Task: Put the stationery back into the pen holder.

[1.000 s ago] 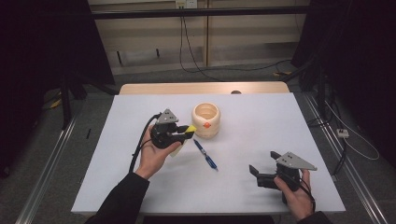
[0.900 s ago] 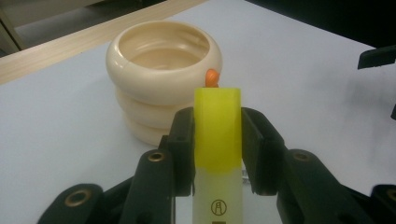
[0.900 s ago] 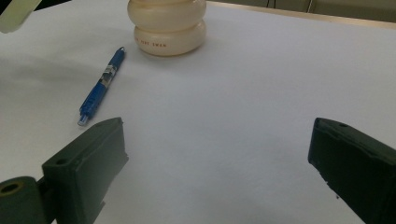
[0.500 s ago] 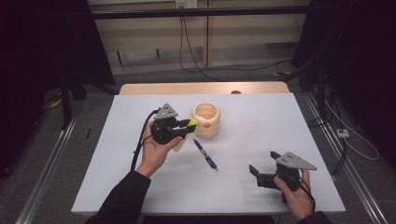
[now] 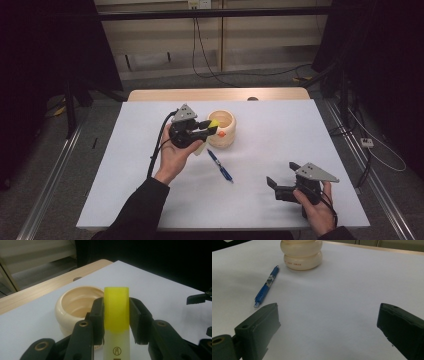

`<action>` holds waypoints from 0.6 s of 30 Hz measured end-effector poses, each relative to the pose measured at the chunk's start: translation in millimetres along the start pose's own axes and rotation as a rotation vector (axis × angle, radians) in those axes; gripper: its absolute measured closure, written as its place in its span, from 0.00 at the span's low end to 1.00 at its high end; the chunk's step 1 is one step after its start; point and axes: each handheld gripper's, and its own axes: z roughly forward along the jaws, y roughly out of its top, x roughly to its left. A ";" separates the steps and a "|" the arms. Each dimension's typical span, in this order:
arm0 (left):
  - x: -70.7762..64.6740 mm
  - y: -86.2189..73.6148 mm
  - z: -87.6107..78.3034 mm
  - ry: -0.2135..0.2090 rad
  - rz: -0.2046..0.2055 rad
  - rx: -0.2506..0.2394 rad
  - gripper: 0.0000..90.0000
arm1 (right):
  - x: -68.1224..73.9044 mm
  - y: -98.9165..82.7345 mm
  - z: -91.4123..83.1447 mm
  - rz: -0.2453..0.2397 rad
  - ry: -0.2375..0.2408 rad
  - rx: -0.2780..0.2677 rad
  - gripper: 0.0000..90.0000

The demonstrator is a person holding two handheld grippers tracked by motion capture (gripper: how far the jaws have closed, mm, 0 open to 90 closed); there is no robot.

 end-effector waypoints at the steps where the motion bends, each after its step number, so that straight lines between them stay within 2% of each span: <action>1: 1.0 1.0 -0.1 0.002 -0.002 -0.007 0.75 | 0.0 0.0 0.0 0.000 0.000 0.000 0.05; 6: 6.4 6.9 0.0 0.010 -0.015 -0.030 0.75 | -0.2 0.0 0.3 0.000 0.000 0.001 0.05; 10: 10.0 10.1 2.6 -0.018 -0.043 -0.046 0.75 | -0.2 0.0 0.1 0.001 0.000 0.000 0.05; 12: 9.8 11.9 3.0 -0.004 -0.025 -0.046 0.75 | -0.2 0.0 -0.1 0.005 -0.001 -0.001 0.05; 18: 11.6 19.8 5.6 -0.002 -0.019 -0.067 0.75 | -0.3 0.0 0.2 0.001 0.001 0.000 0.05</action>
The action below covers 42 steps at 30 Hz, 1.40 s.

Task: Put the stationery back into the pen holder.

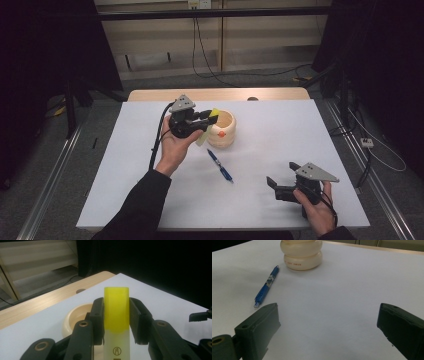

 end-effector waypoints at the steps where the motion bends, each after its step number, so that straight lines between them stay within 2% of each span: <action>1: 0.4 1.6 1.1 -0.002 -0.002 -0.001 0.75 | -0.1 0.0 0.0 0.001 0.000 0.000 0.05; 10: 4.6 14.4 10.7 0.017 0.014 -0.033 0.75 | -0.3 -0.1 0.0 0.001 -0.001 0.001 0.05; 17: 6.3 21.7 17.9 0.016 0.023 -0.065 0.75 | -0.5 -0.1 0.0 0.003 -0.002 -0.001 0.05; 21: 7.9 23.7 22.8 0.025 0.019 -0.069 0.75 | -0.4 -0.1 -0.1 0.002 -0.002 -0.001 0.05; 28: 5.7 21.1 30.6 0.016 0.019 -0.066 0.75 | -0.8 -0.2 -0.1 0.003 -0.002 0.000 0.05; 33: 6.1 28.0 35.7 0.031 0.010 -0.075 0.75 | -0.7 -0.2 0.1 -0.001 -0.002 0.001 0.05; 37: 2.9 35.0 42.0 0.029 0.035 -0.073 0.75 | -0.4 -0.2 -0.1 0.002 -0.001 0.000 0.05; 42: 6.8 36.1 49.7 0.031 0.029 -0.081 0.75 | -0.8 -0.3 -0.6 0.004 0.000 -0.003 0.05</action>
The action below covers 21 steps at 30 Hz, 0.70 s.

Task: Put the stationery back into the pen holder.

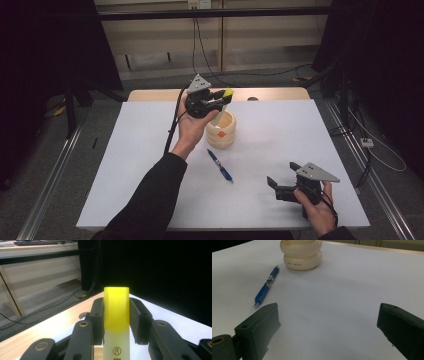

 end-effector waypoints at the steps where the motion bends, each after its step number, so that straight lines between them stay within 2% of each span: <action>1: 1.6 -1.0 1.7 0.007 -0.002 0.001 0.75 | 0.0 0.0 0.0 0.000 0.001 0.000 0.05; 5: 6.7 -5.9 6.2 0.019 -0.016 0.011 0.75 | -0.1 0.0 0.2 0.000 0.001 0.001 0.05; 9: 5.5 -8.9 10.1 0.011 -0.022 0.017 0.75 | -0.2 -0.1 0.6 0.000 0.002 0.003 0.05; 14: 5.8 -9.5 13.0 0.015 -0.009 0.012 0.75 | -0.1 -0.1 0.1 0.001 0.001 0.001 0.05; 21: 14.7 -16.8 19.1 0.028 -0.034 0.015 0.75 | -0.2 -0.1 0.2 0.001 0.002 0.001 0.05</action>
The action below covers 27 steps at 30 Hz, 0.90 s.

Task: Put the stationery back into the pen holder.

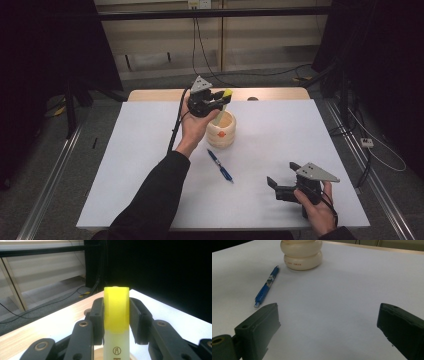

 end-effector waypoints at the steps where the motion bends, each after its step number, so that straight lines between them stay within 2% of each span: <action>1: 0.3 -0.9 1.1 0.002 -0.001 0.001 0.75 | 0.0 0.0 0.0 0.000 0.000 0.000 0.05; 13: -2.5 -11.9 6.6 -0.023 0.004 0.020 0.75 | -0.5 -0.2 -0.7 0.000 -0.002 0.001 0.05; 22: 2.9 -22.3 8.2 -0.017 -0.025 0.051 0.74 | -0.1 -0.2 -0.4 0.001 -0.001 0.003 0.05; 23: 3.2 -22.5 7.9 -0.022 -0.030 0.058 0.72 | -0.2 -0.1 -0.4 0.001 -0.001 0.002 0.05; 25: 3.8 -22.5 7.4 -0.037 -0.037 0.080 0.60 | -0.2 -0.2 -0.5 0.001 -0.001 0.002 0.05; 27: 2.9 -22.0 6.0 -0.024 -0.020 0.100 0.52 | 0.0 -0.1 -0.3 -0.001 -0.001 0.003 0.05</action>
